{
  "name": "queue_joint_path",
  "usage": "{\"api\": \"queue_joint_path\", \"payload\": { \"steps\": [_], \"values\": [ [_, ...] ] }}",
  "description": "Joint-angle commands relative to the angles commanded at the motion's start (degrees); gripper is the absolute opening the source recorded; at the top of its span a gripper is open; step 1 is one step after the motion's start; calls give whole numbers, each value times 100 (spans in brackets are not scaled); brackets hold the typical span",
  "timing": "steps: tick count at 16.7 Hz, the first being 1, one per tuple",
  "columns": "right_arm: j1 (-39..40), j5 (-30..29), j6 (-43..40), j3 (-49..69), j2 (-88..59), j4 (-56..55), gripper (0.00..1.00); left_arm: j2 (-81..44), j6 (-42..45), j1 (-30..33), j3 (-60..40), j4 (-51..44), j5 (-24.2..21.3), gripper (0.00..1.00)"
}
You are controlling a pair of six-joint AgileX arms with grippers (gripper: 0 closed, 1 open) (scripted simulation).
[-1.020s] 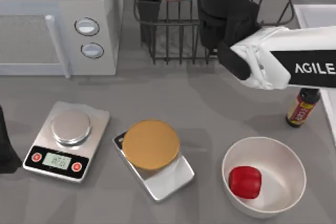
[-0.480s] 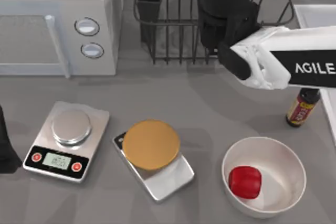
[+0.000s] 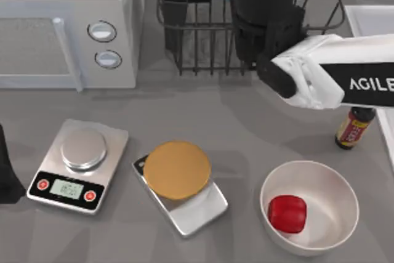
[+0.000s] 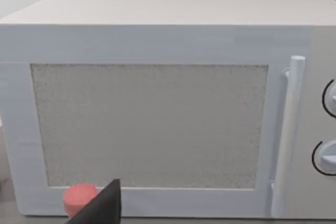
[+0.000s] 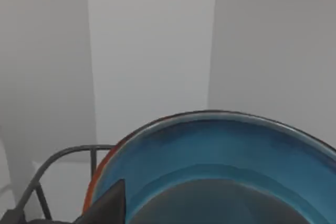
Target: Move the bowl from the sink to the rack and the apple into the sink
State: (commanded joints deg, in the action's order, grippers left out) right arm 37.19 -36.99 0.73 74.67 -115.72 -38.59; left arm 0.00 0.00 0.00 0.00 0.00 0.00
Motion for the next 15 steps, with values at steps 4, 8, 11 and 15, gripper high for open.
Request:
{"api": "queue_joint_path", "payload": {
  "steps": [4, 8, 11, 15],
  "values": [
    [112, 203, 14, -975, 934, 547, 100, 0, 0, 0, 0, 0, 0, 100],
    [-172, 418, 158, -2372, 2763, 874, 100, 0, 0, 0, 0, 0, 0, 100],
    [-667, 832, 133, -3520, 4624, 1221, 100, 0, 0, 0, 0, 0, 0, 100],
    [-1317, 1191, -24, -4842, 6927, 1871, 100, 0, 0, 0, 0, 0, 0, 100]
  ]
}}
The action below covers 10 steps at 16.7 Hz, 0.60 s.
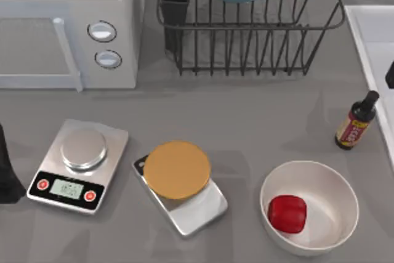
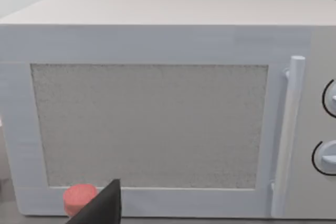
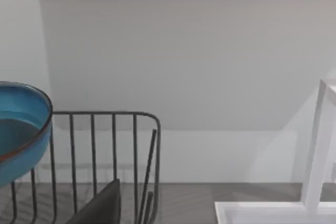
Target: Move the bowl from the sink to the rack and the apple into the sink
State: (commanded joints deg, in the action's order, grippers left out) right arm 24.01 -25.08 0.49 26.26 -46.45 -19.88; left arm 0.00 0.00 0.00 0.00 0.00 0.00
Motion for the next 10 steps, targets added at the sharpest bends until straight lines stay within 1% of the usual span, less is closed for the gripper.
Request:
{"api": "queue_joint_path", "payload": {
  "steps": [3, 7, 10],
  "values": [
    [-575, 410, 4, -686, 1468, 489, 100, 0, 0, 0, 0, 0, 0, 100],
    [-1575, 1280, -21, -1509, 3221, 998, 100, 0, 0, 0, 0, 0, 0, 100],
    [-2149, 1974, -53, -2104, 4143, 1487, 100, 0, 0, 0, 0, 0, 0, 100]
  ]
}}
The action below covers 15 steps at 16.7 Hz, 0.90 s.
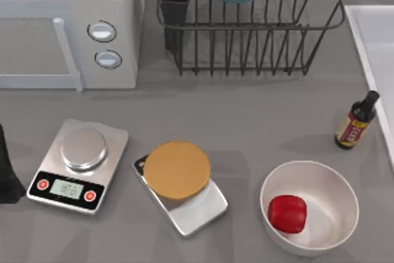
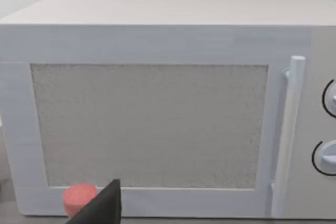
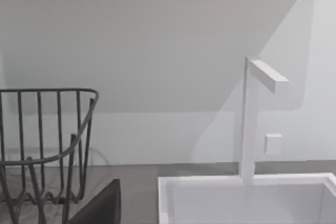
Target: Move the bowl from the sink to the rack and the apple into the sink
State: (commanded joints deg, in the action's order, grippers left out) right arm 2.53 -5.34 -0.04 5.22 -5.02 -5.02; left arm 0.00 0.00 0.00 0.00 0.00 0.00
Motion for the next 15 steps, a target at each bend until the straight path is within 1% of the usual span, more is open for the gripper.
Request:
{"api": "queue_joint_path", "payload": {
  "steps": [2, 4, 15],
  "values": [
    [-184, 367, -2, -350, 356, 341, 100, 0, 0, 0, 0, 0, 0, 100],
    [-253, 535, 4, -522, 502, 502, 100, 0, 0, 0, 0, 0, 0, 100],
    [-253, 535, 4, -522, 502, 502, 100, 0, 0, 0, 0, 0, 0, 100]
  ]
}}
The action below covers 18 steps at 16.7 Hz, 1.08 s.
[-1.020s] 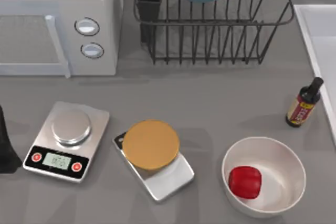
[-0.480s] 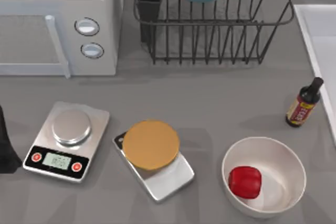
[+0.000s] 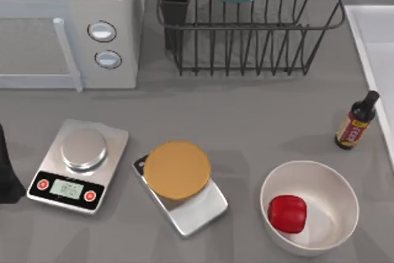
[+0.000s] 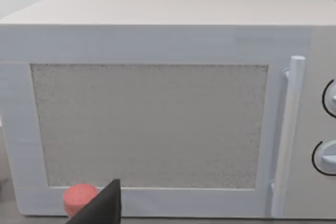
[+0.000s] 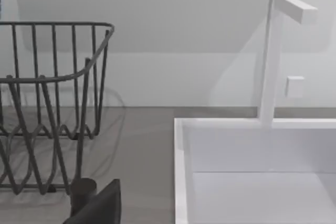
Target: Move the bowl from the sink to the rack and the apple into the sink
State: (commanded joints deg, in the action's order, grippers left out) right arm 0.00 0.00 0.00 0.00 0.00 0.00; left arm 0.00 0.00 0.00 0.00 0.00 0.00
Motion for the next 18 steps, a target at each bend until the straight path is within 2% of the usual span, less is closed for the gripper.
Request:
{"api": "queue_joint_path", "payload": {
  "steps": [18],
  "values": [
    [65, -9, 54, 67, -67, 49, 100, 0, 0, 0, 0, 0, 0, 100]
  ]
}}
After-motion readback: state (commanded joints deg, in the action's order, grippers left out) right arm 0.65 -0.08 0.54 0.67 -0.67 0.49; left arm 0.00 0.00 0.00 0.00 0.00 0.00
